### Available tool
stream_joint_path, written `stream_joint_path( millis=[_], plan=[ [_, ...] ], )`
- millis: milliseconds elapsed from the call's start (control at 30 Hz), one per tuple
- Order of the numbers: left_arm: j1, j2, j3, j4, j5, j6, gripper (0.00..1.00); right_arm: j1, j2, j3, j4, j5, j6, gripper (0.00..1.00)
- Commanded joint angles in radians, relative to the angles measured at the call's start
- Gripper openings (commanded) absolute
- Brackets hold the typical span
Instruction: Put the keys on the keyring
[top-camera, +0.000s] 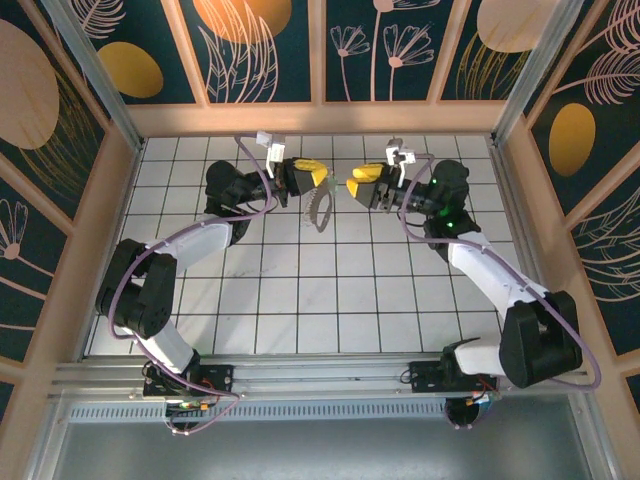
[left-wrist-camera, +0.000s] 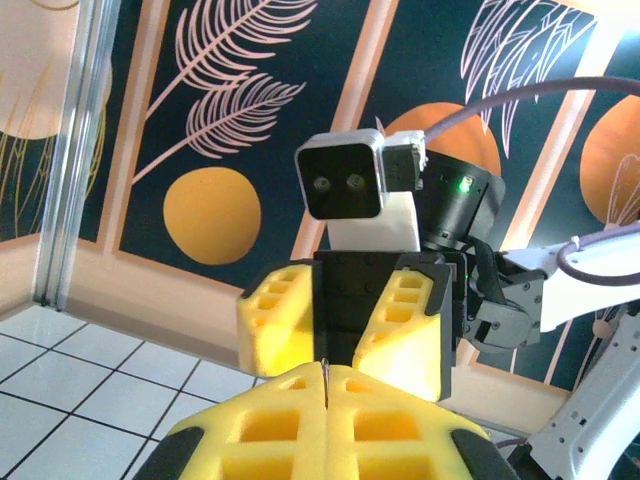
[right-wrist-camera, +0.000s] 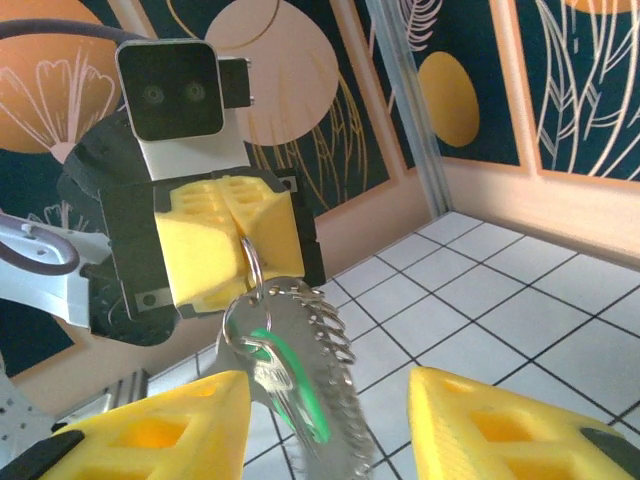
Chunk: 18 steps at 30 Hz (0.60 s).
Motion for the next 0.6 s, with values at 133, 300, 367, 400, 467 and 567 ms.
stream_joint_path(
  millis=[133,300,367,400,467,567],
  plan=[
    [-0.009,-0.011,0.032,-0.020,0.032,0.046,0.00,0.043,0.038,0.054,0.082,-0.039,0.017,0.47],
    [-0.011,-0.014,0.035,-0.025,0.040,0.050,0.00,0.040,0.046,0.066,0.060,-0.053,0.004,0.46],
    [-0.011,-0.014,0.038,-0.025,0.048,0.051,0.00,0.041,0.051,0.068,0.049,-0.056,-0.004,0.45],
    [-0.011,-0.014,0.038,-0.026,0.051,0.051,0.00,0.040,0.052,0.066,0.050,-0.057,-0.004,0.43],
    [-0.011,-0.015,0.039,-0.027,0.055,0.051,0.00,0.040,0.061,0.068,0.058,-0.064,0.002,0.41],
    [-0.012,-0.017,0.043,-0.028,0.060,0.053,0.00,0.040,0.078,0.074,0.072,-0.088,0.015,0.35]
  ],
)
